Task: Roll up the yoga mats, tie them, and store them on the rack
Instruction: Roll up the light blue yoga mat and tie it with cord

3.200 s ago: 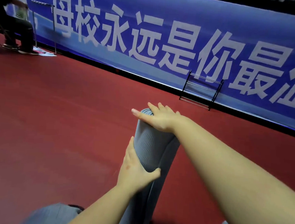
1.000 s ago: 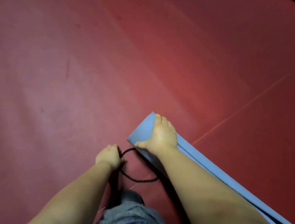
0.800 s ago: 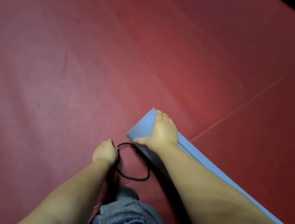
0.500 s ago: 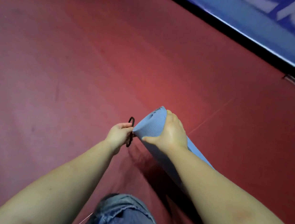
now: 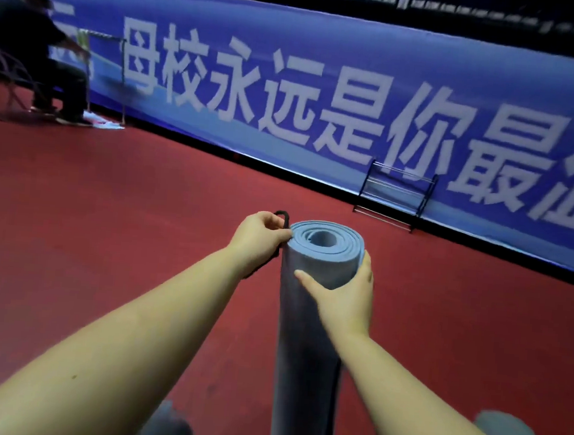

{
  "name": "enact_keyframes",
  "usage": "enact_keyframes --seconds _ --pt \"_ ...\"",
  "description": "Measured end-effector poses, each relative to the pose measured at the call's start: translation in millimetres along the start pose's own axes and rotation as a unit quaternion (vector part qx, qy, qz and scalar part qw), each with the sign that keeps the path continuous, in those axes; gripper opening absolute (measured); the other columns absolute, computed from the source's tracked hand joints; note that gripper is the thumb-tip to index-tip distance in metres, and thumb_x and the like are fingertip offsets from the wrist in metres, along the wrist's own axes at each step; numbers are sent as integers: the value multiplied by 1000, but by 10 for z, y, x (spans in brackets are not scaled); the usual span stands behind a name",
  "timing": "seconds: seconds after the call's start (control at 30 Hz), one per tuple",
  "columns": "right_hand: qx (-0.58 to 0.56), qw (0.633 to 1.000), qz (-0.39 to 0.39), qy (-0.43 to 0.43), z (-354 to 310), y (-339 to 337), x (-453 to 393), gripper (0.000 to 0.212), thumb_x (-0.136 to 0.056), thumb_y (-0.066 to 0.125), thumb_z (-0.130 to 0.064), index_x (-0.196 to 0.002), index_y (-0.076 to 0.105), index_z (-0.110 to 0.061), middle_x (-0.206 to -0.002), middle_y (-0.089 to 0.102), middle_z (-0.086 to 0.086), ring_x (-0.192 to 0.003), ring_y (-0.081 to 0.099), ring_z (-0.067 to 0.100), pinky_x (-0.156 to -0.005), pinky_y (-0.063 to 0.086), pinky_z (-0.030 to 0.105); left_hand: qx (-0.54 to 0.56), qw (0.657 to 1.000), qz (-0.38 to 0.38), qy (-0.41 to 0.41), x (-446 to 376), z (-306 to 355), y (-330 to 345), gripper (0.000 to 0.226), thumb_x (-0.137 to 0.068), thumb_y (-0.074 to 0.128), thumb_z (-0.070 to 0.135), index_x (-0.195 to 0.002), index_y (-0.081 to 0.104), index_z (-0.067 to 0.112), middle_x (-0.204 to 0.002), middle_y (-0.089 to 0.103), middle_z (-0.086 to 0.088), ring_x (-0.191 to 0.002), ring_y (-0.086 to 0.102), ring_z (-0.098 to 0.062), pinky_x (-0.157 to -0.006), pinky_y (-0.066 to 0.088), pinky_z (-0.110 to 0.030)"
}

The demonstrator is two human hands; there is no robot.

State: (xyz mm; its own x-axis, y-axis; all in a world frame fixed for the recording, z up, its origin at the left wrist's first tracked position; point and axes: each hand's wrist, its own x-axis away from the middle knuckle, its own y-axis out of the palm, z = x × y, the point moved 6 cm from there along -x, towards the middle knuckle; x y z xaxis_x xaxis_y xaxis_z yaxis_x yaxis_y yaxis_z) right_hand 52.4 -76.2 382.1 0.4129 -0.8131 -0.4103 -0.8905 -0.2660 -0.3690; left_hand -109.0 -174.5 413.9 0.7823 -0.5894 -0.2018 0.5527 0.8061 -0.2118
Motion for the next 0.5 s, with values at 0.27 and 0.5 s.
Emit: enact_keyframes --seconds 0.27,0.5 --pt "-96 985 120 81 231 -460 547 121 -45 88 -52 -145 26 -21 -143 42 2 -131 43 19 -104 40 41 -304 938 -51 158 670 745 675 14 -81 66 27 -94 68 22 -104 66 -2 -100 58 -22 -83 44 -29" --pt "-119 984 104 83 161 -361 666 105 -58 87 -21 -144 28 -14 -143 40 7 -129 43 22 -105 39 36 -332 930 -42 152 989 793 854 51 -74 68 56 -108 59 20 -112 65 2 -109 56 -21 -91 42 -32"
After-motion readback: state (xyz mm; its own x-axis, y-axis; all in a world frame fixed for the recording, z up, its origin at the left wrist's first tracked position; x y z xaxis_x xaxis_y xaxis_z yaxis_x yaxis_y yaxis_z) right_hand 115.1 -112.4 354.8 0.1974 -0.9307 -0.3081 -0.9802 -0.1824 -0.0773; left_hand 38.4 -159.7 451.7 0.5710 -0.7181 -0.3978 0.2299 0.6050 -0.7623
